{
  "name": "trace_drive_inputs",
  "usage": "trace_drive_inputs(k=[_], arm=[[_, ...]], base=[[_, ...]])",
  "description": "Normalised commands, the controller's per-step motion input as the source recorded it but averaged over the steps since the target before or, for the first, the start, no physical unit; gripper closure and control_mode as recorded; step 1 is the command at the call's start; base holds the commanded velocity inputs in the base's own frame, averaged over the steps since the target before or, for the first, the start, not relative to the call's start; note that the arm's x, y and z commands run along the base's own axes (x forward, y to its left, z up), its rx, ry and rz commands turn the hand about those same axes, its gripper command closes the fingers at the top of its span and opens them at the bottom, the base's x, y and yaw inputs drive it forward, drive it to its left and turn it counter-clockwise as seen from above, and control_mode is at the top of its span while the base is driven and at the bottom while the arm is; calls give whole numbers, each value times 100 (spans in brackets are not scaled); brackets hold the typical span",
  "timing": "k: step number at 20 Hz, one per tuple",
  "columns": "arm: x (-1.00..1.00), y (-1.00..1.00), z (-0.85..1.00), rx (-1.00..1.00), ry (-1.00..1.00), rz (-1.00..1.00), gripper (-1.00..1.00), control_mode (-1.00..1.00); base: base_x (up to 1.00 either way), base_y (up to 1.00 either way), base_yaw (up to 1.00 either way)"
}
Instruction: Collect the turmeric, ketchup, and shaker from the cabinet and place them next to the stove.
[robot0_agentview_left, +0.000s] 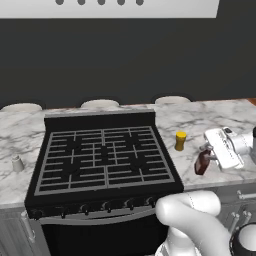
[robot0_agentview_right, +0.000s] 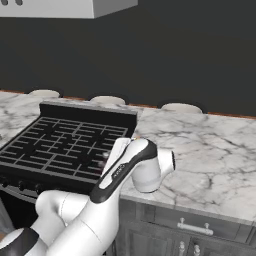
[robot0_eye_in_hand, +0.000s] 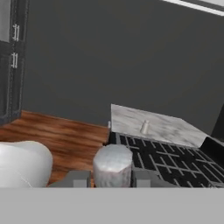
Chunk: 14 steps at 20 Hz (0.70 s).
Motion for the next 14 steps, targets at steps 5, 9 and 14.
trace_drive_inputs(k=[5,9,14], arm=[[18,-5,-23,-2,1,0,100,-100],[12,-3,-22,-2,0,0,100,-100],[15,-2,-20,-1,0,0,100,-100]], base=[[0,0,0],[0,0,0],[0,0,0]])
